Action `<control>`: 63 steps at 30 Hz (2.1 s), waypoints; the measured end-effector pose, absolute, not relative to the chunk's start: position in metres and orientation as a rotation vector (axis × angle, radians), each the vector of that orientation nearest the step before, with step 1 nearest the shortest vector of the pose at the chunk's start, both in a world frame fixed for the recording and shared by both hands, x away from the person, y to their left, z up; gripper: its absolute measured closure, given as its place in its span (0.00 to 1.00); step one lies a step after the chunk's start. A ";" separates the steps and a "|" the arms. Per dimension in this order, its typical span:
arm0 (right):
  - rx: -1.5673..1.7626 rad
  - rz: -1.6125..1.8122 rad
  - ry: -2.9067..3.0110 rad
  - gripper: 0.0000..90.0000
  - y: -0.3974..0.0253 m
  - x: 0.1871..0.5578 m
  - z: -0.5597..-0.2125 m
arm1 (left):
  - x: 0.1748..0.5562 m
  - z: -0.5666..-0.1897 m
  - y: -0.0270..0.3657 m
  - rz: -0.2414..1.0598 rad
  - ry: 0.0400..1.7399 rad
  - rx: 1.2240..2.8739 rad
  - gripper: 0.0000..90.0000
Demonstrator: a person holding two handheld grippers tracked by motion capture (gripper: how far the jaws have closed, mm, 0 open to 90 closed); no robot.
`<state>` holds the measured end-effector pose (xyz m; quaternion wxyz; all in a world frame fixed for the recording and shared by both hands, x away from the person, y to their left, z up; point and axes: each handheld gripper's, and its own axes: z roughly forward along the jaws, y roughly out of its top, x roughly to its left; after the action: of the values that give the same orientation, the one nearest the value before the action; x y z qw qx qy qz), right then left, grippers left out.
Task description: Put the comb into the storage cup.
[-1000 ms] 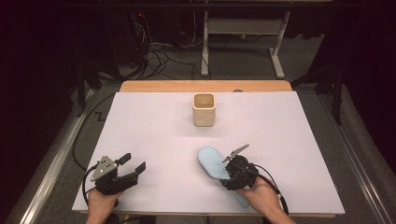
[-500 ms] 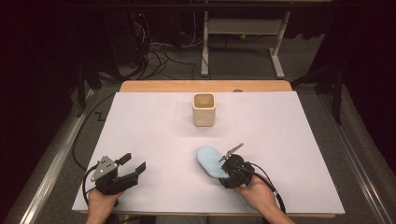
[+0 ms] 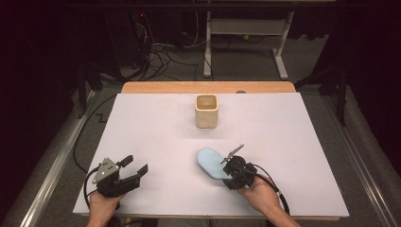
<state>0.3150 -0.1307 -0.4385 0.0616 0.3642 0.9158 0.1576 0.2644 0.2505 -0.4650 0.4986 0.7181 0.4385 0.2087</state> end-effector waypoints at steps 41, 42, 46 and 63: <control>1.067 0.814 2.633 0.78 -0.155 0.309 -0.410 | 0.270 -0.455 0.231 0.398 1.043 1.741 0.24; 1.068 0.820 2.628 0.78 -0.156 0.308 -0.409 | 0.270 -0.455 0.231 0.400 1.041 1.741 0.24; 1.045 0.859 2.620 0.78 -0.157 0.307 -0.408 | 0.270 -0.451 0.225 0.409 1.024 1.750 0.24; 0.996 1.003 2.581 0.78 -0.162 0.302 -0.404 | 0.278 -0.434 0.180 0.384 0.913 1.803 0.24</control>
<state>0.3025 -0.1616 -0.4041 0.0992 0.3366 0.8728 0.3392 0.2776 0.1796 -0.4344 0.5159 0.7508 0.3803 0.1597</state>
